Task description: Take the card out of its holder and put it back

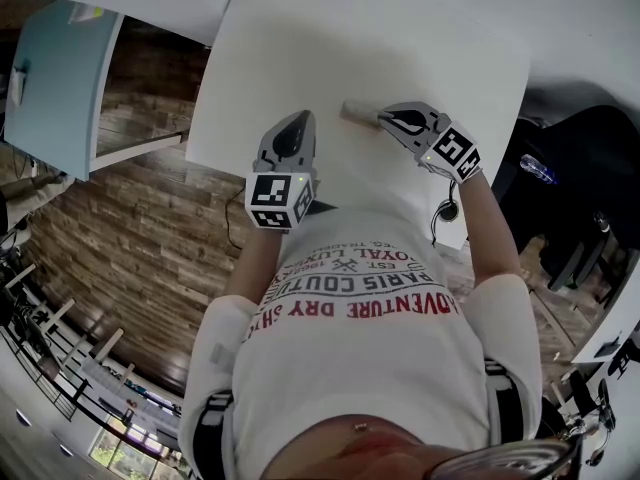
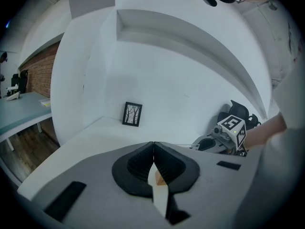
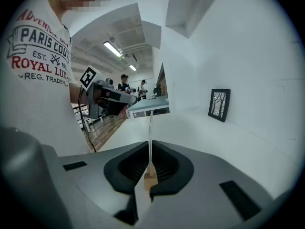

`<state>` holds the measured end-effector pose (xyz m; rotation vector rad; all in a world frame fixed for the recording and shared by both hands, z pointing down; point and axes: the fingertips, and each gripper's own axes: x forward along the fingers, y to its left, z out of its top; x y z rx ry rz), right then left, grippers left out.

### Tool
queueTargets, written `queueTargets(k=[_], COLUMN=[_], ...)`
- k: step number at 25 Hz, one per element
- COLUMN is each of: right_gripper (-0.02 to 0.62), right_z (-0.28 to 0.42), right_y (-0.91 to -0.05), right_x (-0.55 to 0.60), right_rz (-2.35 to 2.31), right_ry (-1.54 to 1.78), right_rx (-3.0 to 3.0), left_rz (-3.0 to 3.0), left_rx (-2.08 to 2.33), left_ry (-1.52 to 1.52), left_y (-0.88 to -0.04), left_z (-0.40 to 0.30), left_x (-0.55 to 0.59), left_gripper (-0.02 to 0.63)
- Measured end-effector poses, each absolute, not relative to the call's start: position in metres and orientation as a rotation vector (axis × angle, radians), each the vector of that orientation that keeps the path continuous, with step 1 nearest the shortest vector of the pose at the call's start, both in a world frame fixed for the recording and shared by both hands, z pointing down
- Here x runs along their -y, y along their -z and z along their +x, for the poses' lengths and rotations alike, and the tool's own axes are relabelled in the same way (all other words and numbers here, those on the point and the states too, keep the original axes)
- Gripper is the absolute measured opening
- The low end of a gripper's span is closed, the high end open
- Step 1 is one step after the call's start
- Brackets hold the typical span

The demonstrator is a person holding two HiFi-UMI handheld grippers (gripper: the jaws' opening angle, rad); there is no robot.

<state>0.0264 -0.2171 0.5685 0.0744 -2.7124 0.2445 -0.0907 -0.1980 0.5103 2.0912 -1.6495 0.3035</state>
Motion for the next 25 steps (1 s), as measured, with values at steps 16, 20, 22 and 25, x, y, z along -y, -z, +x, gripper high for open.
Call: queueTargets(k=[16,20,22,25], right_gripper=[0.167,0.169,0.167,0.164], right_z=[0.035,0.035,0.037,0.044], right_y=[-0.552,-0.533,-0.518,-0.496], right_x=[0.224,0.228,0.231,0.237], right_rz=[0.153,0.276,0.383,0.609], right_ry=[-0.310,-0.311,-0.339,-0.367], right_rx=[2.765,2.810,2.848,2.887], left_rz=[2.145,2.190,2.235,2.294], left_rx=[1.614,1.585,1.556,1.515], left_ry=[-0.315,-0.308,-0.285,-0.256], left_y=[-0.501,-0.495,-0.489,-0.478], left_z=[-0.078,-0.077,-0.075,-0.071], left_x=[0.199,0.196,0.197,0.198], left_gripper=[0.026,0.026,0.026,0.026])
